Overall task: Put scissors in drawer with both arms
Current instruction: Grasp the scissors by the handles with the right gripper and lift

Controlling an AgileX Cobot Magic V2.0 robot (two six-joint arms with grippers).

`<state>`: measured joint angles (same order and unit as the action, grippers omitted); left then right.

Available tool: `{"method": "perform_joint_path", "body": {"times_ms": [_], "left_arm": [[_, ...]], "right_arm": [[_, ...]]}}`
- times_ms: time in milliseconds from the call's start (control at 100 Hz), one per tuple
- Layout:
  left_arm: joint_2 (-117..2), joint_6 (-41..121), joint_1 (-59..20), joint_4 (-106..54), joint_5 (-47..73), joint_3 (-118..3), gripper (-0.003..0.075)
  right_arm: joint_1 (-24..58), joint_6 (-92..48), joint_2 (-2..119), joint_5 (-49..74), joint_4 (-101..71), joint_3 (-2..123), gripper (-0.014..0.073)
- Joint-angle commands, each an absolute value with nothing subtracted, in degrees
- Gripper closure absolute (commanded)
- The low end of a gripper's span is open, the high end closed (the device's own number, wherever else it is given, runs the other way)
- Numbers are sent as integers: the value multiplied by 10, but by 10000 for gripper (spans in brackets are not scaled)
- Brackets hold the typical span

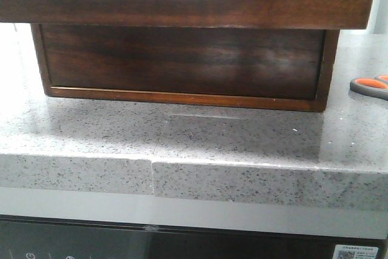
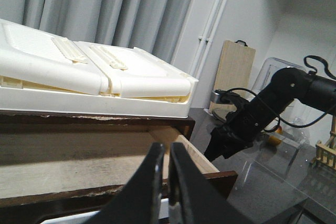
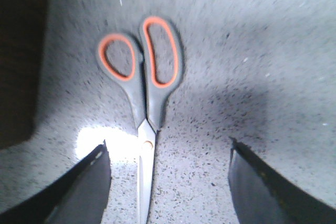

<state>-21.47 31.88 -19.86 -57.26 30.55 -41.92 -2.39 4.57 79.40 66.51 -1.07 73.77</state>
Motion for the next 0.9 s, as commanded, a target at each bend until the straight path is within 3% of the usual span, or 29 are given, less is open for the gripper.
{"method": "perform_joint_path", "body": {"times_ms": [0, 420, 890], "left_arm": [[-218, 322, -198, -583, 284, -438, 740], [-218, 322, -198, -583, 302, -438, 740], [-218, 321, -198, -589, 313, -438, 740]], "right_arm": [[-8, 46, 809, 655, 0, 758, 167], [12, 56, 887, 629, -4, 754, 165], [12, 88, 887, 509, -9, 646, 166]]}}
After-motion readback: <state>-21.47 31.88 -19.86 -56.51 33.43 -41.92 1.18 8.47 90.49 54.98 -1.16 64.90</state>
